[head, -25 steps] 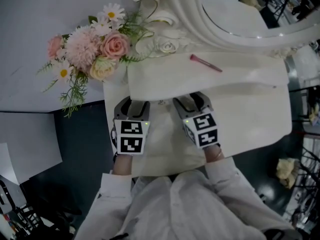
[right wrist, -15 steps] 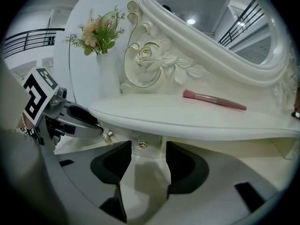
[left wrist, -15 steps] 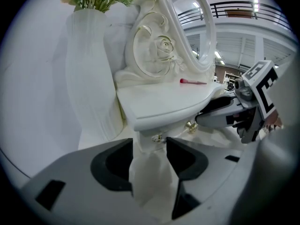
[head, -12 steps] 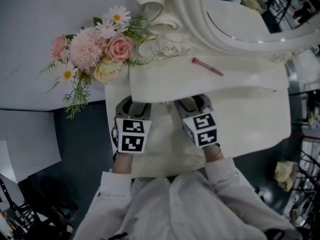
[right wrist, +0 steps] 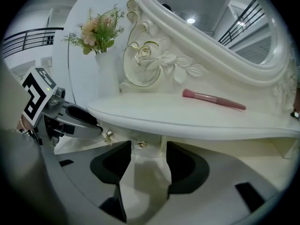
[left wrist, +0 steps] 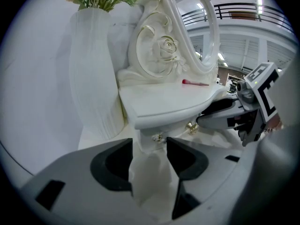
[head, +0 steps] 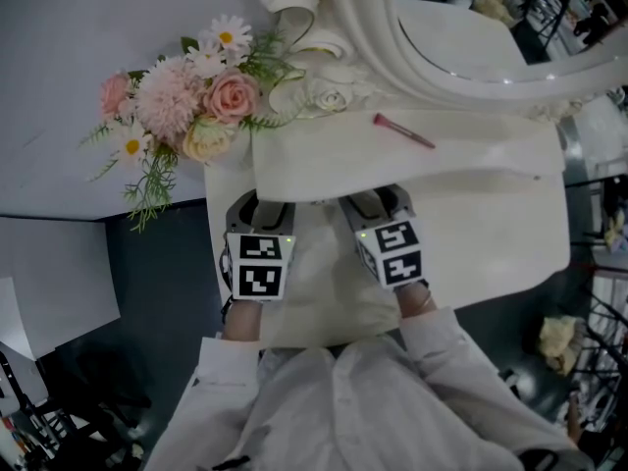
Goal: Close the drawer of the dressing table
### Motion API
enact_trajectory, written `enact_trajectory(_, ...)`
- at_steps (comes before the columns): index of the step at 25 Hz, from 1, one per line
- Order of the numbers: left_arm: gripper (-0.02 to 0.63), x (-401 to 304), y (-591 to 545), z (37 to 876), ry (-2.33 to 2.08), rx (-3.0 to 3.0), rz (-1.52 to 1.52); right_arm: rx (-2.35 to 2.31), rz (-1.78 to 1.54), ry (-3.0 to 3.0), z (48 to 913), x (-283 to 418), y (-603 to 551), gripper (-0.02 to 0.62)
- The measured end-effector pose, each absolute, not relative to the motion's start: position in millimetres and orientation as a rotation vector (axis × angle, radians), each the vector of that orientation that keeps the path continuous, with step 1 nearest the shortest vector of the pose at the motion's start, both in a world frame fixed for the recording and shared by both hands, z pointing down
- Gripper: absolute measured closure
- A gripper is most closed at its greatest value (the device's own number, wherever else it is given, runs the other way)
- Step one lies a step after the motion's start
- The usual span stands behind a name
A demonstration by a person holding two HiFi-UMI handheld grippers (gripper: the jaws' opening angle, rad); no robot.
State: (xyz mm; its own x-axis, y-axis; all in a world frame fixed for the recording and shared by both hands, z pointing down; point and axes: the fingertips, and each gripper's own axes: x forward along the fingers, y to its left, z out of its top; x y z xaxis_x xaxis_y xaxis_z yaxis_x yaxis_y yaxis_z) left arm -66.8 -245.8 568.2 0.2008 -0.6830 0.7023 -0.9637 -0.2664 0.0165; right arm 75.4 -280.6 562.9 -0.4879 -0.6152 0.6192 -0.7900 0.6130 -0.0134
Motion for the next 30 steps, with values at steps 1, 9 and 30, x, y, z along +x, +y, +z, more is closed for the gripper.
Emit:
enact_trajectory(1,0.397,-66.8,-245.3,568.3,-1.536,2.017,0.813,1.108,0.398,-2.262,563.0,76.1,-280.6,0.385)
enact_trajectory(9,0.397,-66.2,-238.2,561.8,-1.569,1.977,0.759,1.141,0.428,-2.244,553.9,80.1,-270.4,0.385)
enact_trajectory(30,0.399,-40.7,-180.3,531.1,-1.369,2.044,0.51,1.054,0.631,-2.356,532.5,65.9,-197.6,0.387)
